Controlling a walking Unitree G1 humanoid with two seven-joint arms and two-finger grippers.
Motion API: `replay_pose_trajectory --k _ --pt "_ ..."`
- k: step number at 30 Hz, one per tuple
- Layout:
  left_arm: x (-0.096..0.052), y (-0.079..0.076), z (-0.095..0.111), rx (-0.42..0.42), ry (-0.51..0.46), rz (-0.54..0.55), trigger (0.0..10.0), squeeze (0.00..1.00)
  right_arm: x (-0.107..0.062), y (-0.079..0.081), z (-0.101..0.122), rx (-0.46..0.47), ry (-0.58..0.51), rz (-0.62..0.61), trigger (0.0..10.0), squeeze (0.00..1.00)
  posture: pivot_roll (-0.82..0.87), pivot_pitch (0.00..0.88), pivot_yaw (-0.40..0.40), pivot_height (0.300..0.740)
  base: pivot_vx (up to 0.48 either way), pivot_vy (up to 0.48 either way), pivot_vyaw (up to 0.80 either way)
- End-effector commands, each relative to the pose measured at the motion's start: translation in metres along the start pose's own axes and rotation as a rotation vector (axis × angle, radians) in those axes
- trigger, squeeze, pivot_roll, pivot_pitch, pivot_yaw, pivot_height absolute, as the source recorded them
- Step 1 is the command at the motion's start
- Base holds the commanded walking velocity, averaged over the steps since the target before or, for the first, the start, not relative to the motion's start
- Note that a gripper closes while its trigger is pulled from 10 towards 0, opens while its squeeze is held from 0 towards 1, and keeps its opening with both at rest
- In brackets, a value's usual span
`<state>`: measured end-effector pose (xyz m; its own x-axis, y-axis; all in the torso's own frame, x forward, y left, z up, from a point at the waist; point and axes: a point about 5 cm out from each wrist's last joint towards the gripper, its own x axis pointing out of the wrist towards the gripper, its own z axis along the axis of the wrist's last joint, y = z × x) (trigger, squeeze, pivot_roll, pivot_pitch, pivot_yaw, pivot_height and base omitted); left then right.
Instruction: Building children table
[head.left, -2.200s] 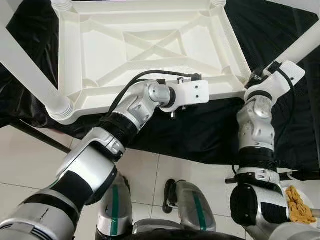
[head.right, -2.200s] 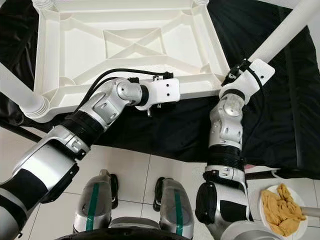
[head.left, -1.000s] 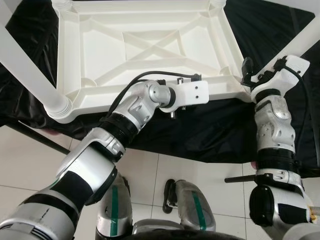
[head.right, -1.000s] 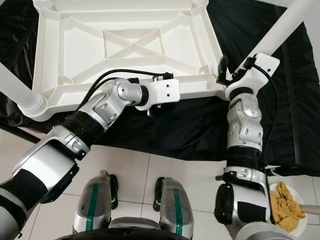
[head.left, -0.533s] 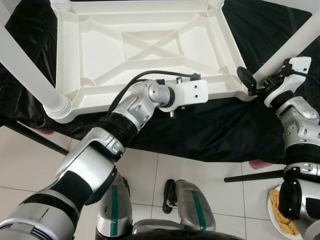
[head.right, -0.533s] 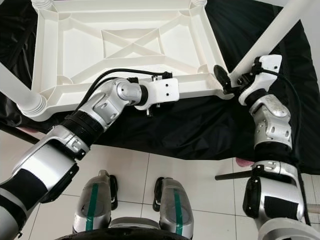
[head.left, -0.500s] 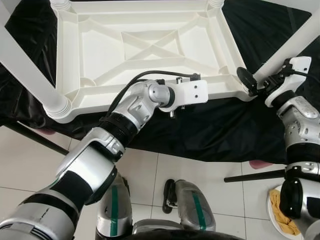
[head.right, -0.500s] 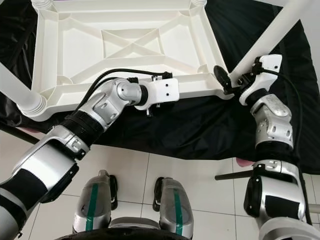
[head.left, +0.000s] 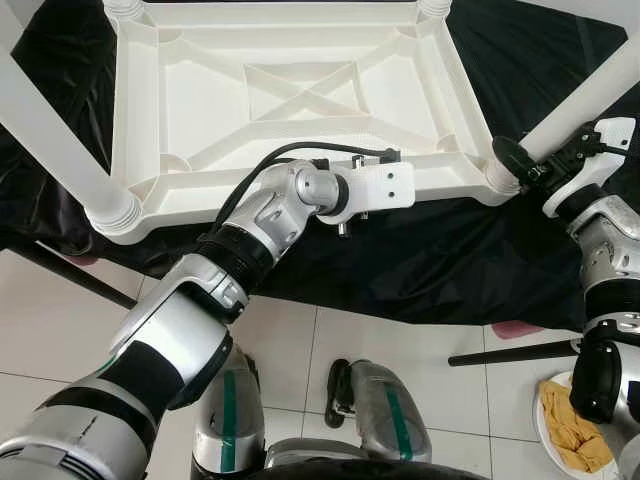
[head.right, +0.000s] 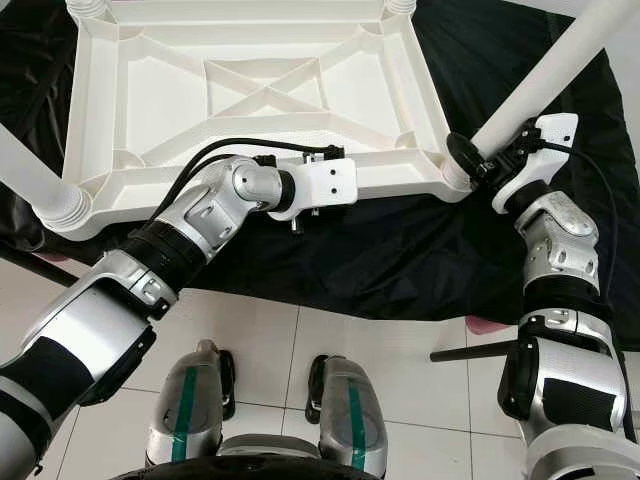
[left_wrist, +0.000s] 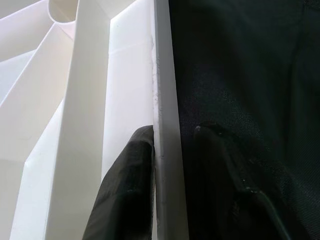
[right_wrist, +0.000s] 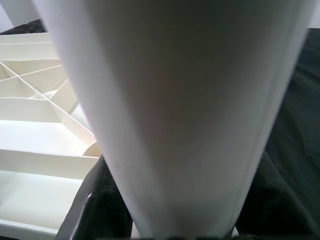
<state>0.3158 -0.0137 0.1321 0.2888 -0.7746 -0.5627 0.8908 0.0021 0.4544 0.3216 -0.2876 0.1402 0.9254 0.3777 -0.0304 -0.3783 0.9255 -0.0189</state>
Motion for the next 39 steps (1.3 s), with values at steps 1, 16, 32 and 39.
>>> replay_pose_trajectory --k 1,16,32,39 --pt "0.004 -0.011 -0.014 -0.031 0.056 -0.064 10.0 0.00 -0.001 0.008 -0.013 0.051 0.033 0.070 2.1 0.00 0.07 0.035 -0.057 0.740 0.000 0.000 0.00" --pt "0.005 -0.015 -0.014 -0.030 0.055 -0.078 10.0 0.00 0.008 0.030 -0.012 0.035 0.021 0.016 10.0 0.00 0.06 0.043 -0.056 0.740 0.000 0.000 0.00" --pt "0.006 -0.016 -0.014 -0.021 0.056 -0.074 10.0 0.00 0.022 0.064 -0.014 0.115 0.003 -0.319 10.0 0.00 0.06 0.037 -0.065 0.740 0.000 0.000 0.00" --pt "0.007 -0.015 -0.013 -0.021 0.056 -0.071 10.0 0.00 0.026 0.066 -0.019 0.213 0.010 -0.577 10.0 0.00 0.06 0.032 -0.071 0.740 0.000 0.000 0.00"
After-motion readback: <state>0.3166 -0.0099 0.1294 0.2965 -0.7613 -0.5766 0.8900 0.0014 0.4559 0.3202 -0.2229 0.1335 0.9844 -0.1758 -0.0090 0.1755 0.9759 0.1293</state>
